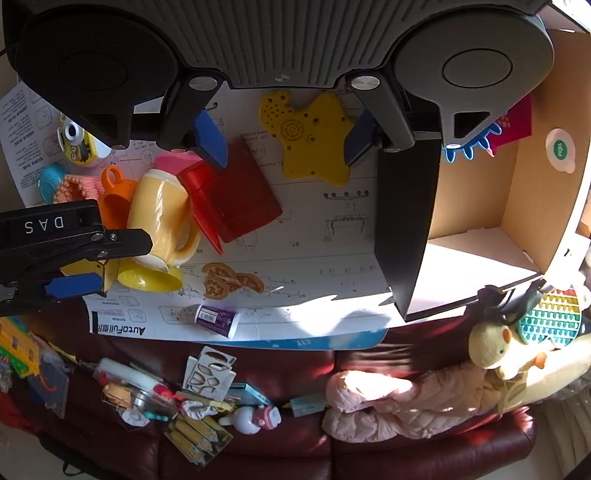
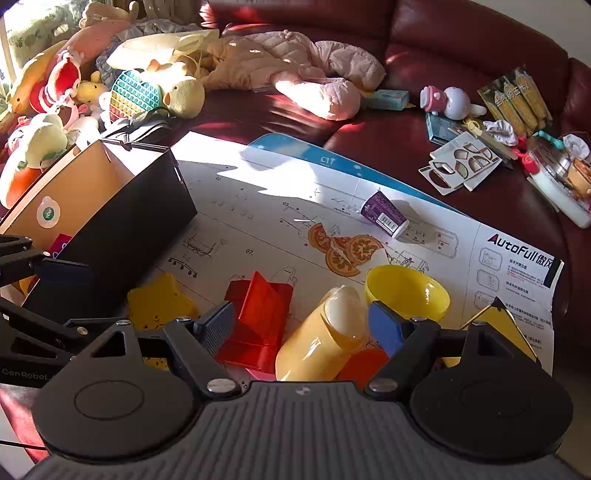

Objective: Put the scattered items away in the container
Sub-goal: 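Move the left tool back to the red plastic piece on the sheet, then close the left tool on the wall of the red piece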

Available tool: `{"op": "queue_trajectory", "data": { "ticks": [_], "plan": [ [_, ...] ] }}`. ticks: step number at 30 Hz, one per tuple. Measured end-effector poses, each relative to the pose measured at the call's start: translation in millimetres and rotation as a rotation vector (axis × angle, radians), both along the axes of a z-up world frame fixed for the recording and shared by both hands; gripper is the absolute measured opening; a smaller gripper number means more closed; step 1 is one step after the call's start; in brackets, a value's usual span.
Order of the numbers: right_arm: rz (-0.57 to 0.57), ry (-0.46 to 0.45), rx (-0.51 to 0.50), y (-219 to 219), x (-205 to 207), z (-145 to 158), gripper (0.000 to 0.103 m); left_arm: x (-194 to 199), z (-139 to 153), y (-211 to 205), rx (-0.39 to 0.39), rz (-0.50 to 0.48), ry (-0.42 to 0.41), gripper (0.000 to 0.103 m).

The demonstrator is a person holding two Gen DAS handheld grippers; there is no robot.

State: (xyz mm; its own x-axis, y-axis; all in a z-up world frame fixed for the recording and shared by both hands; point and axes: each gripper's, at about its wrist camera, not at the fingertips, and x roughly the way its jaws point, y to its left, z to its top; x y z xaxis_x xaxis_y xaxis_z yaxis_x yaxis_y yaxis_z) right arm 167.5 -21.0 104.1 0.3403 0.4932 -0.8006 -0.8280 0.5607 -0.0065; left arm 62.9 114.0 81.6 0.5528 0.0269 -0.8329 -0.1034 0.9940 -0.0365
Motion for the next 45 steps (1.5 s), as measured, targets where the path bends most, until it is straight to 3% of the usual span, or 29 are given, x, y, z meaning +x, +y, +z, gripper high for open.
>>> {"op": "queue_trajectory", "data": {
  "ticks": [4,16,23,29,30,32,34,39,45],
  "plan": [
    [-0.026,0.015,-0.015,-14.1,6.5,-9.3,0.083,12.2,-3.9,-12.6,0.009,-0.03,0.006,0.081],
    [-0.041,0.062,-0.026,-33.0,4.4,-33.0,0.083,89.6,-8.8,-29.6,-0.091,-0.068,0.062,0.081],
    [0.0,0.086,-0.018,-28.1,-4.3,-38.5,0.083,117.1,-36.5,-30.0,-0.068,-0.026,0.146,0.066],
    [0.025,0.109,-0.021,-21.4,-10.4,-45.7,0.083,126.2,-51.0,-33.4,-0.087,-0.022,0.178,0.061],
    [0.028,0.113,-0.021,-20.6,-11.3,-46.8,0.083,125.8,-52.7,-35.4,-0.084,-0.027,0.179,0.059],
    [0.032,0.121,-0.022,-19.4,-12.5,-49.2,0.083,123.7,-55.1,-36.5,-0.096,-0.037,0.173,0.028],
    [0.036,0.129,-0.025,-18.7,-14.0,-51.1,0.083,120.5,-56.2,-36.6,-0.115,-0.05,0.173,0.01],
    [0.049,0.14,-0.04,-17.5,-18.0,-56.3,0.083,105.5,-56.0,-35.1,-0.091,-0.106,0.161,0.008],
    [0.064,0.147,-0.047,-19.3,-19.6,-58.9,0.083,68.5,-57.5,-22.2,-0.162,-0.192,0.191,0.004]
  ]
}}
